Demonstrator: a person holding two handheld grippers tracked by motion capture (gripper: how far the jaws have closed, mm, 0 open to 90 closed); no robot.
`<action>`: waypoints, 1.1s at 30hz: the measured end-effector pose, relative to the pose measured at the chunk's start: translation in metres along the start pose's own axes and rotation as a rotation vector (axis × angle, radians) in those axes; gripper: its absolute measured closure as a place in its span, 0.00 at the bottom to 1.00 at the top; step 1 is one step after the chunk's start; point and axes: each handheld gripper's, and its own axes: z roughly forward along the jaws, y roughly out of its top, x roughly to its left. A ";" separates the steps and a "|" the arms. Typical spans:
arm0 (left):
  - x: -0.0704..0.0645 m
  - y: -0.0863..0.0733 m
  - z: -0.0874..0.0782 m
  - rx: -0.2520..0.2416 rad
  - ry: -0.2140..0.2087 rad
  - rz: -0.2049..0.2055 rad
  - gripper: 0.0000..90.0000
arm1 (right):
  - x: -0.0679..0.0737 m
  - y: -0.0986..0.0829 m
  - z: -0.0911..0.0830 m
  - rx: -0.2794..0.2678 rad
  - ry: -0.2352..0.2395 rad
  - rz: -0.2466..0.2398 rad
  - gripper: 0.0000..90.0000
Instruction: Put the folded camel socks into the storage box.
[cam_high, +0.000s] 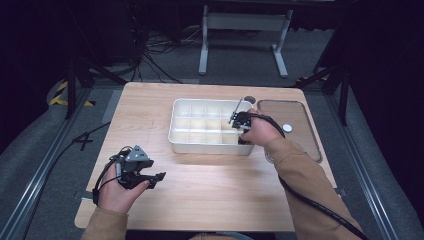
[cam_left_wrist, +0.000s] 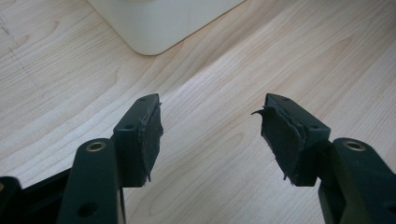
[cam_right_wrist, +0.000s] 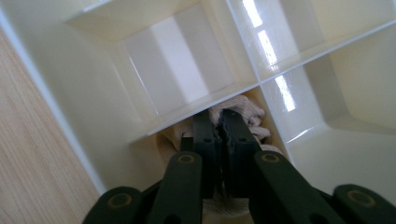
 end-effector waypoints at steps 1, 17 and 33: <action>0.000 0.000 0.000 -0.001 0.000 -0.002 0.43 | 0.000 -0.001 -0.003 -0.009 -0.001 0.000 0.89; 0.001 0.006 0.004 -0.004 -0.012 0.007 0.43 | 0.016 -0.039 -0.067 -0.338 -0.015 0.069 0.74; 0.017 0.006 0.000 -0.014 -0.009 0.015 0.42 | 0.046 -0.121 -0.099 -0.551 -0.084 0.178 0.67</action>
